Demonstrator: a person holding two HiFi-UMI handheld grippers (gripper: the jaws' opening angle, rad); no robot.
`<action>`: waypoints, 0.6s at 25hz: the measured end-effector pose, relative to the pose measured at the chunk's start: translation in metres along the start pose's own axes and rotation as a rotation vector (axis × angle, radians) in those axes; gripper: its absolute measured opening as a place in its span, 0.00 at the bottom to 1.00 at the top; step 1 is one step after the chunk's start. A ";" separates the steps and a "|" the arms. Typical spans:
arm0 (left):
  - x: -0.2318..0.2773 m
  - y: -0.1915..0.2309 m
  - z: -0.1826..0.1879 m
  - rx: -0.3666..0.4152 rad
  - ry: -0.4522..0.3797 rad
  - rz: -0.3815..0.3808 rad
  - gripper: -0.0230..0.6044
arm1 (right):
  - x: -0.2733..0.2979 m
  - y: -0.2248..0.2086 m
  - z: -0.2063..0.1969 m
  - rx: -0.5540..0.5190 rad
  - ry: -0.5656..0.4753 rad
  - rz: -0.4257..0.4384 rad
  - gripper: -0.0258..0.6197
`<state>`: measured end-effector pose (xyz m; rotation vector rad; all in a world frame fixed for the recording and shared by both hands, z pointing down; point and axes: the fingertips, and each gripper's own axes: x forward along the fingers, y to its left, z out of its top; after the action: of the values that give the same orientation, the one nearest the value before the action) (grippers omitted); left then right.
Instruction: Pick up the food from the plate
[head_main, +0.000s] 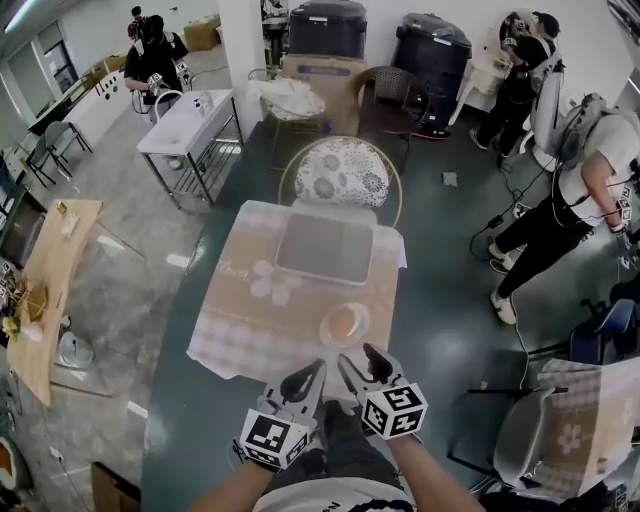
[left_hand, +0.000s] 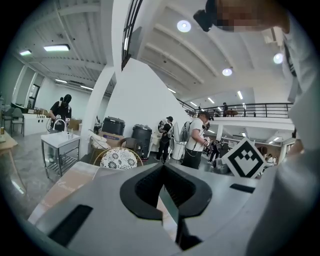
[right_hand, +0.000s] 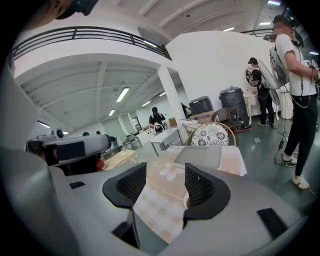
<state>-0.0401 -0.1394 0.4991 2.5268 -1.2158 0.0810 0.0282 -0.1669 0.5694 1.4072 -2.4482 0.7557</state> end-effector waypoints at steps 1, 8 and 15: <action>0.007 0.006 -0.003 0.000 0.010 0.005 0.05 | 0.011 -0.007 -0.004 0.009 0.014 -0.005 0.38; 0.063 0.046 -0.026 -0.022 0.070 0.036 0.05 | 0.077 -0.062 -0.035 0.078 0.120 -0.033 0.41; 0.095 0.070 -0.053 -0.057 0.150 0.057 0.05 | 0.121 -0.100 -0.078 0.190 0.231 -0.074 0.43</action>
<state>-0.0289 -0.2345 0.5862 2.3908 -1.2125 0.2411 0.0456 -0.2560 0.7193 1.3785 -2.1852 1.0917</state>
